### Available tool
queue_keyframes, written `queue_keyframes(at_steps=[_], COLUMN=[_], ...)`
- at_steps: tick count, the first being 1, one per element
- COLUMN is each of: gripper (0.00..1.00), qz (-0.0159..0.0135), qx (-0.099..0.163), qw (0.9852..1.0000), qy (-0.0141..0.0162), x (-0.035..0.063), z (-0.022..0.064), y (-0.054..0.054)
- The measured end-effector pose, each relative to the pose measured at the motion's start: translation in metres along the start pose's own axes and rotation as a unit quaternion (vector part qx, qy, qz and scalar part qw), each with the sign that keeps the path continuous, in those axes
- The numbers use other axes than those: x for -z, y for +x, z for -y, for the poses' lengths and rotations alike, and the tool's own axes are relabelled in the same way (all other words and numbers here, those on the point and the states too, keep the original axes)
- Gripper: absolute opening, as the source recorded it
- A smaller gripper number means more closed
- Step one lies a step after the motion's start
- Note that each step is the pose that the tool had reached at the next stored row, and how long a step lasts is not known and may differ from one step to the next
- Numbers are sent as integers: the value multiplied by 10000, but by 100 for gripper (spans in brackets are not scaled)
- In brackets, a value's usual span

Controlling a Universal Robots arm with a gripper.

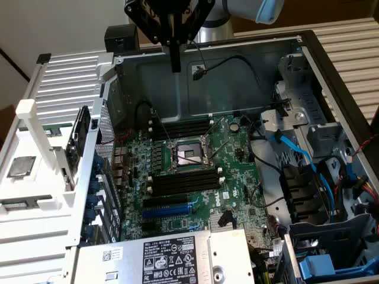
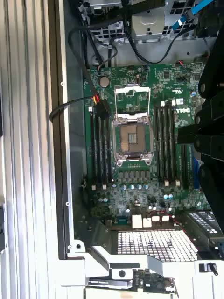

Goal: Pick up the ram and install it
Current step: 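Reach for the ram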

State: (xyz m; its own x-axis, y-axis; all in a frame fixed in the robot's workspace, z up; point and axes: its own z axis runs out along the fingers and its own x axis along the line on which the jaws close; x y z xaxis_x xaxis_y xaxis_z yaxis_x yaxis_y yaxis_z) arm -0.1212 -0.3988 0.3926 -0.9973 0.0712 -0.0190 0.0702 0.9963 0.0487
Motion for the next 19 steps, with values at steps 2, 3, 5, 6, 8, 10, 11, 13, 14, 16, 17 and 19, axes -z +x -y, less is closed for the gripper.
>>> queue_keyframes(at_steps=[2, 3, 5, 6, 8, 10, 11, 13, 14, 16, 17, 19], gripper=[10, 10, 10, 10, 10, 10, 10, 10, 10, 10, 10, 10], qz=[0, 0, 0, 0, 0, 0, 0, 0, 0, 0, 0, 0], qx=[0, 0, 0, 0, 0, 0, 0, 0, 0, 0, -1, -1], qw=[10000, 10000, 10000, 10000, 10000, 10000, 10000, 10000, 10000, 10000, 10000, 10000], qy=[0, 0, 0, 0, 0, 0, 0, 0, 0, 0, 0, 1], x=[0, 0, 0, 0, 0, 0, 0, 0, 0, 0, 0, 0], z=[0, 0, 0, 0, 0, 0, 0, 0, 0, 0, 0, 1], y=[0, 0, 0, 0, 0, 0, 0, 0, 0, 0, 5, 15])
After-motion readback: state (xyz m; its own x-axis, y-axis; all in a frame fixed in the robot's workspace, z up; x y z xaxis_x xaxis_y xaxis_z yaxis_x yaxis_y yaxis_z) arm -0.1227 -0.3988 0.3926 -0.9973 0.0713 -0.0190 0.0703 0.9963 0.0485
